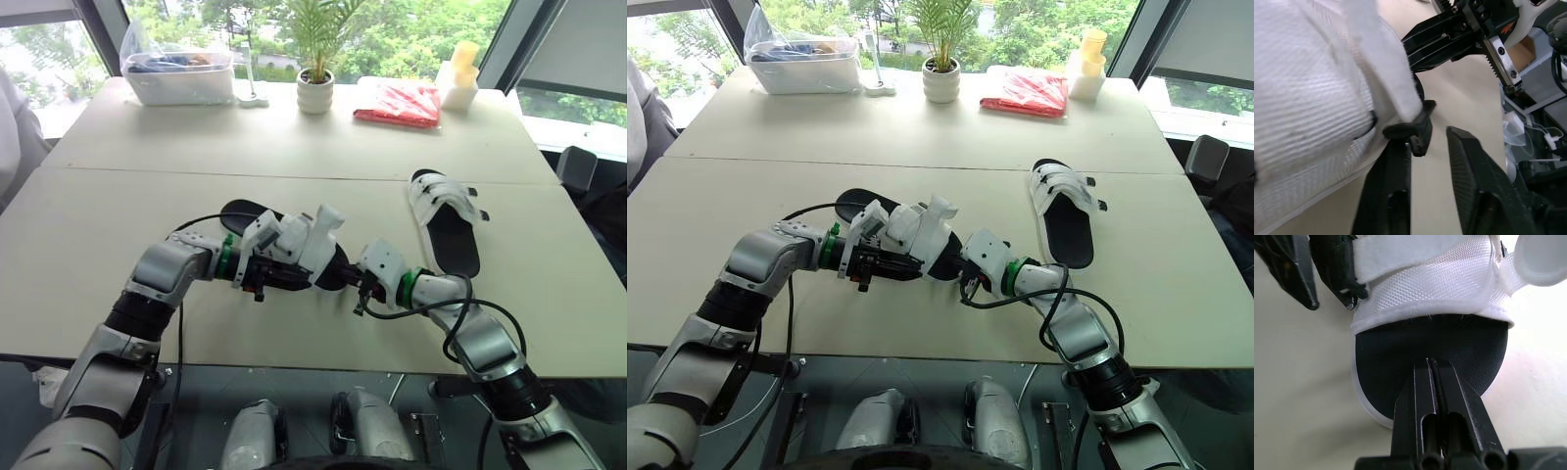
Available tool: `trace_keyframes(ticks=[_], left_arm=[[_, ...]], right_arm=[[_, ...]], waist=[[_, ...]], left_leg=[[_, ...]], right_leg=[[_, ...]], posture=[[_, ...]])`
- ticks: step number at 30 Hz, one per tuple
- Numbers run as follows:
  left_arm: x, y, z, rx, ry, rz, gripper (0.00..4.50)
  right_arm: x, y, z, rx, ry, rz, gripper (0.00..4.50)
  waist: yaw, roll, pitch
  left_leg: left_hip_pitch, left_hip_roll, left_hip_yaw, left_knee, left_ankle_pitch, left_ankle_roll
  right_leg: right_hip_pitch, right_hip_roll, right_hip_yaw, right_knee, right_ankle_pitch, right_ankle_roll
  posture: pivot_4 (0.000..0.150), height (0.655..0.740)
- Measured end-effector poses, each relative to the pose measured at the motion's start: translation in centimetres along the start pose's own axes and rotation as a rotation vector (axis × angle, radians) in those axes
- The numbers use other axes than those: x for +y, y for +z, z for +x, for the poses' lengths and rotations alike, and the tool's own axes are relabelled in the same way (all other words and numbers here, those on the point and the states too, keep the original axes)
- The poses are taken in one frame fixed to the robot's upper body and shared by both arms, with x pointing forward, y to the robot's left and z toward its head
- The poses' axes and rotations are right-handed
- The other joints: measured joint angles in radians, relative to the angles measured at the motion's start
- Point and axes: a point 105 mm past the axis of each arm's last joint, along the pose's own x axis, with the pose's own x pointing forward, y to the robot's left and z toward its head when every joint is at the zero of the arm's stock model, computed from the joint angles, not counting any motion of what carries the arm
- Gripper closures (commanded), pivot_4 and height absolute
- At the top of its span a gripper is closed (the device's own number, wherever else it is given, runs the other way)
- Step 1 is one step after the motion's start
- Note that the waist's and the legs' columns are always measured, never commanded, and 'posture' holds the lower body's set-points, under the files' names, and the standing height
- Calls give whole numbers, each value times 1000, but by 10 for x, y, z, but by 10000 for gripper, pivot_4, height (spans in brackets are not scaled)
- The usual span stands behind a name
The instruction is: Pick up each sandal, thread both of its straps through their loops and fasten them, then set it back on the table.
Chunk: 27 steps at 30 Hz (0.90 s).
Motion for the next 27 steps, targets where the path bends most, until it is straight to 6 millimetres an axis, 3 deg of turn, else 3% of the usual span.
trace_keyframes(ticks=[5, 9, 18, 27], left_arm=[[0, 0, -2, 3, 4, -4, 34427], [2, 0, -1, -2, 9, -22, 44515], [-2, -6, -5, 22, 5, -76, 44515], [-17, -47, -17, 145, -17, -115, 44515]], right_arm=[[0, 0, 0, -1, 1, 0, 45000], [0, 1, 0, -2, 1, 0, 45000], [2, 1, 2, -6, 8, 0, 45000], [3, 2, 3, -7, 14, -8, 45000]], waist=[[-1, 0, 0], [-2, 0, 0], [-7, 1, 1], [-7, 2, 0]], left_leg=[[0, 0, 0, 0, 0, 0], [0, 0, 0, 0, 0, 0], [0, 0, 0, -1, 0, 0], [0, 0, -1, -2, 0, -1]], right_leg=[[0, 0, 0, 0, 0, 0], [0, 0, 0, 0, 0, 0], [0, 0, -1, 0, 0, 0], [0, 0, -1, 0, 0, 0]], posture=[[1500, 7288], [1500, 7288], [1500, 7288], [1500, 7288]])
